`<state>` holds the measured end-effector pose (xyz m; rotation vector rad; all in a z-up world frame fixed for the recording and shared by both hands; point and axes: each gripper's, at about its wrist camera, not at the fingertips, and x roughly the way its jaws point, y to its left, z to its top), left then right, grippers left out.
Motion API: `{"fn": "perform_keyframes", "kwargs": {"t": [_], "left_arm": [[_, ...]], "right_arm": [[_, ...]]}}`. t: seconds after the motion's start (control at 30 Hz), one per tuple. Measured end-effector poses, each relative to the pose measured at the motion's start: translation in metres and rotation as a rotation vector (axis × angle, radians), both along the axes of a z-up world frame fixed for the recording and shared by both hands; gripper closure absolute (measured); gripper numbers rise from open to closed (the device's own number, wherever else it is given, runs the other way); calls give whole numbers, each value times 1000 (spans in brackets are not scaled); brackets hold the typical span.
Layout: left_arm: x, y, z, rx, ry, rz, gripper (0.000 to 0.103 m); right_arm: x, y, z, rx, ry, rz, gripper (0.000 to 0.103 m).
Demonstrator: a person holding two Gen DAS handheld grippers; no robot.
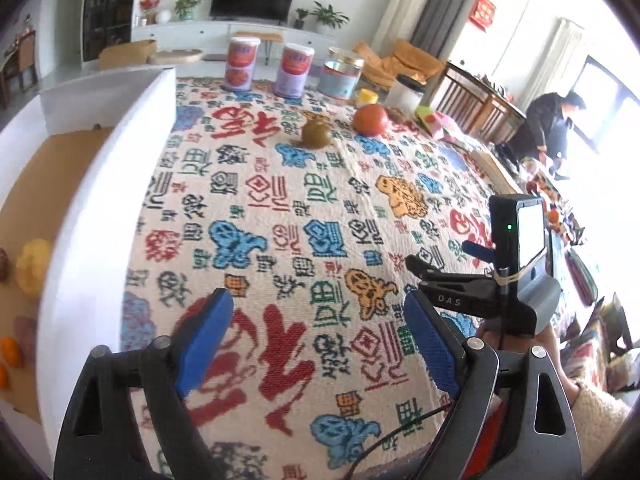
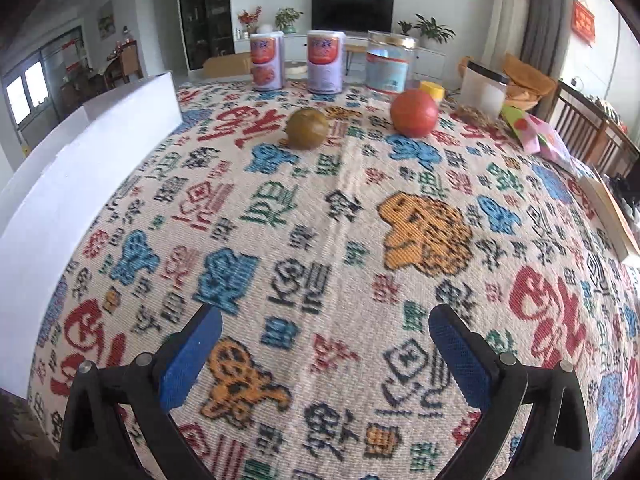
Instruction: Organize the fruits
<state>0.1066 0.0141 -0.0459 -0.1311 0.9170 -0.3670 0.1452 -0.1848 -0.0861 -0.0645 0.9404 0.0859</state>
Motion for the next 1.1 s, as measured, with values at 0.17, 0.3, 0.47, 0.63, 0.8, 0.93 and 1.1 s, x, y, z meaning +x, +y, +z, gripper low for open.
{"fn": "perform_keyframes", "kwargs": {"t": [0.17, 0.3, 0.47, 0.63, 0.8, 0.93, 1.1], "left_arm": [[52, -60, -67, 148, 68, 77, 14], [69, -79, -72, 245, -21, 125, 13], [79, -80, -77, 282, -13, 154, 0], [82, -81, -83, 276, -10, 159, 1], [82, -81, -83, 277, -9, 159, 1], [81, -81, -82, 277, -9, 159, 1], [81, -81, -82, 277, -9, 159, 1]], "right_arm": [[-18, -85, -27, -6, 41, -144, 0], [-23, -95, -27, 39, 26, -161, 0], [-20, -93, -29, 41, 28, -164, 0], [-21, -93, -29, 41, 27, -164, 0], [-21, -93, -29, 41, 27, -164, 0], [-21, -94, -29, 41, 27, -164, 0], [-22, -94, -29, 41, 27, -165, 0]]}}
